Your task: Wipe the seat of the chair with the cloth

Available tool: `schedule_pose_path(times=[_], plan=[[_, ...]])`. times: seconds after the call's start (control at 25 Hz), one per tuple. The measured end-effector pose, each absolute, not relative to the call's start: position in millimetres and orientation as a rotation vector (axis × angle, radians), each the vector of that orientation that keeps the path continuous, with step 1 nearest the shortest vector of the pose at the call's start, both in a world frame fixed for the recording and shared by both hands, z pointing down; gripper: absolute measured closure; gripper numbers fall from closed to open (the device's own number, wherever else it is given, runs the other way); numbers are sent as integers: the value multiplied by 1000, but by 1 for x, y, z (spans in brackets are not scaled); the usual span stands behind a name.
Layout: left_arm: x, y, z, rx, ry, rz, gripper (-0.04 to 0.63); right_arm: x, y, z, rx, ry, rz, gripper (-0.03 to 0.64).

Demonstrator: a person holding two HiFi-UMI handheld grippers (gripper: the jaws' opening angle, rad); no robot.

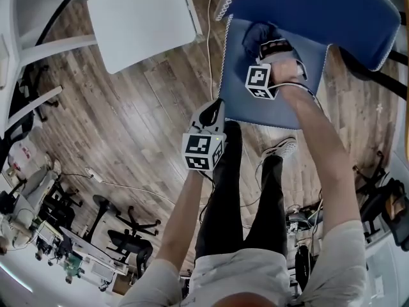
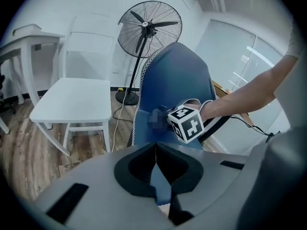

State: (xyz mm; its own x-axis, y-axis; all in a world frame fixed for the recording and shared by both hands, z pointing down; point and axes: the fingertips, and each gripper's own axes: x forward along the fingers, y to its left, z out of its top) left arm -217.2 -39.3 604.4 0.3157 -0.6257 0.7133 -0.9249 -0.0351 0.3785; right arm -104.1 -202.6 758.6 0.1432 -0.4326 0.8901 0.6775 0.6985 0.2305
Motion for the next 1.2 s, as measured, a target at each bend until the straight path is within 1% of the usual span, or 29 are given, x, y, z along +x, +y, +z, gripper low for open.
schedule_pose_path(times=[0.24, 0.56, 0.92, 1.2], plan=[[-211, -45, 603, 1764, -1401, 468, 568, -74, -204, 760, -231, -1145, -823, 568], [-202, -44, 605, 1770, -1382, 490, 568, -64, -206, 760, -189, -1195, -824, 568], [-187, -46, 608, 1785, -1354, 515, 568, -36, -207, 760, -142, -1277, -793, 569], [-171, -47, 610, 1803, -1315, 549, 568, 4, -208, 761, -114, -1253, -743, 568]])
